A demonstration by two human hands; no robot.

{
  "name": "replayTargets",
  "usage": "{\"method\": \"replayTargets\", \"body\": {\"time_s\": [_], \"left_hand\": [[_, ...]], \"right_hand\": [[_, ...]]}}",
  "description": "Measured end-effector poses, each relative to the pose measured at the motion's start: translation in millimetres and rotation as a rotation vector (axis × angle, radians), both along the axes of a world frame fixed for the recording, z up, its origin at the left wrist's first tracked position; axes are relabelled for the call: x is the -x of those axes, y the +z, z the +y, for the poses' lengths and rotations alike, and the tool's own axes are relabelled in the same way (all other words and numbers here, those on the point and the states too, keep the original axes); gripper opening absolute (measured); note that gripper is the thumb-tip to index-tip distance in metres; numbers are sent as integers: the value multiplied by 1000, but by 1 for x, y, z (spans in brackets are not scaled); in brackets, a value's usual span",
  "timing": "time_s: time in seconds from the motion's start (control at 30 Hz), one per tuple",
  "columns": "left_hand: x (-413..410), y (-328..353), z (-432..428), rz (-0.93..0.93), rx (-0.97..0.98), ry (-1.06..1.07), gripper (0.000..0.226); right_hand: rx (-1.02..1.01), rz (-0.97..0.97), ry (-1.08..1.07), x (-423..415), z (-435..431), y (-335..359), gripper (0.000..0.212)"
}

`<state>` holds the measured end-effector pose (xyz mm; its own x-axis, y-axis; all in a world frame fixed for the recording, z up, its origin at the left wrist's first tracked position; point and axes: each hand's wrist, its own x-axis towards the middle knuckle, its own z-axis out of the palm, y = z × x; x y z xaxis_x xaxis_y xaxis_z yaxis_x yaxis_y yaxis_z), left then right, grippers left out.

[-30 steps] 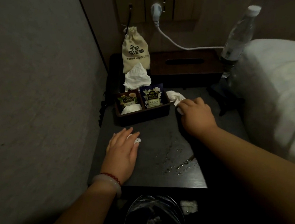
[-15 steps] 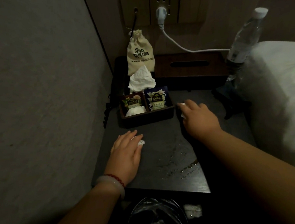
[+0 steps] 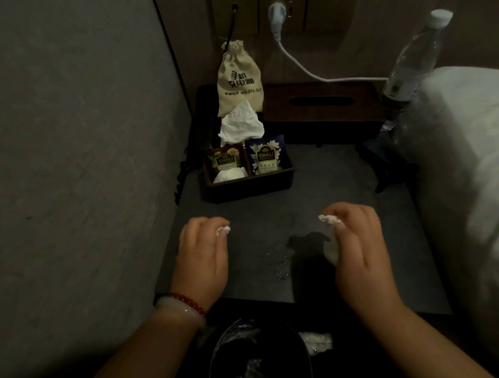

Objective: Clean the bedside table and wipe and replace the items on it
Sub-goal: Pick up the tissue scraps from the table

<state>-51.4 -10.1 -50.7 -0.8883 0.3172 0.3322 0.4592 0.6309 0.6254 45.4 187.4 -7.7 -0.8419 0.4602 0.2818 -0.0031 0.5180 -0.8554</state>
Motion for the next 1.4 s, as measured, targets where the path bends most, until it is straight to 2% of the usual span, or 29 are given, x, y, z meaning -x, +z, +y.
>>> {"method": "replayTargets", "body": {"time_s": [0.13, 0.23, 0.37, 0.5, 0.67, 0.73, 0.8, 0.9, 1.0, 1.17, 1.33, 1.4], "left_hand": [[-74, 10, -11, -126, -314, 17, 31], [-123, 0, -17, -279, -386, 145, 37], [-148, -34, -33, -506, -266, 132, 45], [-151, -57, -33, -655, 46, -2, 44], [-154, -62, -33, -818, 190, -156, 66], [-157, -59, -36, -774, 244, -166, 59], [-158, -53, -39, -698, 188, -132, 44], [-153, -41, -43, -542, 57, -119, 26], [-142, -25, -44, -358, -60, -71, 26], [-106, 7, -44, -115, -76, -45, 32], [-51, 24, -41, -8, -22, -31, 28], [-30, 28, -39, 9, 2, -16, 27]], "right_hand": [[6, 11, 156, -41, -32, -1, 18], [27, -50, 323, -70, -51, -16, 20], [-28, -253, 470, -98, -61, -51, 37], [-159, -490, 497, -98, -64, -88, 39], [-141, -852, 593, -98, -67, -108, 64], [-206, -913, 598, -99, -65, -111, 54], [-262, -908, 554, -99, -63, -106, 39], [-199, -786, 481, -98, -57, -87, 27], [-145, -626, 439, -101, -50, -65, 17], [-99, -374, 269, -101, -39, -32, 19], [-323, -252, 127, -63, -27, -14, 23], [-426, -268, 100, -37, -19, -11, 27]]}}
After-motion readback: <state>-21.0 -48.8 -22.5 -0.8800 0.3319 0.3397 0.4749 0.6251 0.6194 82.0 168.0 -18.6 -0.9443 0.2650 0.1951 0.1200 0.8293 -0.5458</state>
